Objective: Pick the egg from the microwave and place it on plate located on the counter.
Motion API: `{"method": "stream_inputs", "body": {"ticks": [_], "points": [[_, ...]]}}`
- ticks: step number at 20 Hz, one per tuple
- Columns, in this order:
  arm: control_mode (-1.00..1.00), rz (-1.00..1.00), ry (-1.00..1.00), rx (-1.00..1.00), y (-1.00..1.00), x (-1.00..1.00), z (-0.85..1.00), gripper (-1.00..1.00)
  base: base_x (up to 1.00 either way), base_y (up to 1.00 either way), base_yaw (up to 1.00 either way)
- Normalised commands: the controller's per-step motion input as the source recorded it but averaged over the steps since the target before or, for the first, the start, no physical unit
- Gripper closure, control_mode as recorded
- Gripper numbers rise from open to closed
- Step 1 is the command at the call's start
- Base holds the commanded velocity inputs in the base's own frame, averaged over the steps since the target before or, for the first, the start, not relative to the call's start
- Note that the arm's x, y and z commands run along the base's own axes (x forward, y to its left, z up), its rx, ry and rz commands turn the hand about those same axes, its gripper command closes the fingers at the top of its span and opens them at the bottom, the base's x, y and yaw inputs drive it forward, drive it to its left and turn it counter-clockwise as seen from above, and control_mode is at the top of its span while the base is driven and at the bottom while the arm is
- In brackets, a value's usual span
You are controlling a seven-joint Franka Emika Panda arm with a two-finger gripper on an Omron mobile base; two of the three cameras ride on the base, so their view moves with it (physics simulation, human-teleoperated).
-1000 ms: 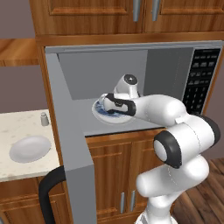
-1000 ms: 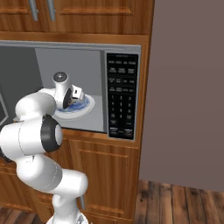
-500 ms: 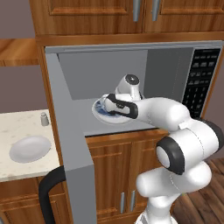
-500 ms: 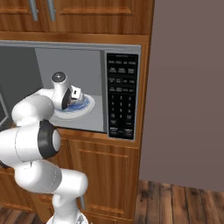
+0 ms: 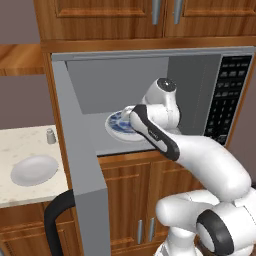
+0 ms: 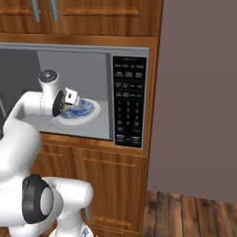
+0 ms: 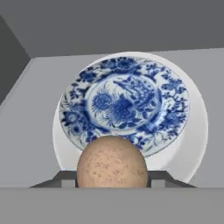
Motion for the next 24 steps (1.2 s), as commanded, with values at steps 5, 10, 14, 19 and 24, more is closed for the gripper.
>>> {"method": "stream_inputs", "body": {"ticks": [5, 10, 14, 19, 24], "points": [[-1.00, 0.00, 0.13, -0.03, -0.12, -1.00, 0.53, 1.00, 0.00, 0.00, 0.00], [-1.00, 0.00, 0.09, -0.05, -0.35, -0.79, 0.38, 1.00, 0.00, 0.00, 0.00], [-1.00, 0.00, 0.06, -0.01, -0.57, -0.98, 0.29, 1.00, 0.00, 0.00, 0.00], [-1.00, 0.00, 0.05, -0.05, -0.25, -1.00, 0.06, 1.00, 0.00, 0.00, 0.00], [-1.00, 0.01, 0.02, -0.06, -0.02, -0.79, 0.07, 1.00, 0.00, 0.00, 0.00]]}}
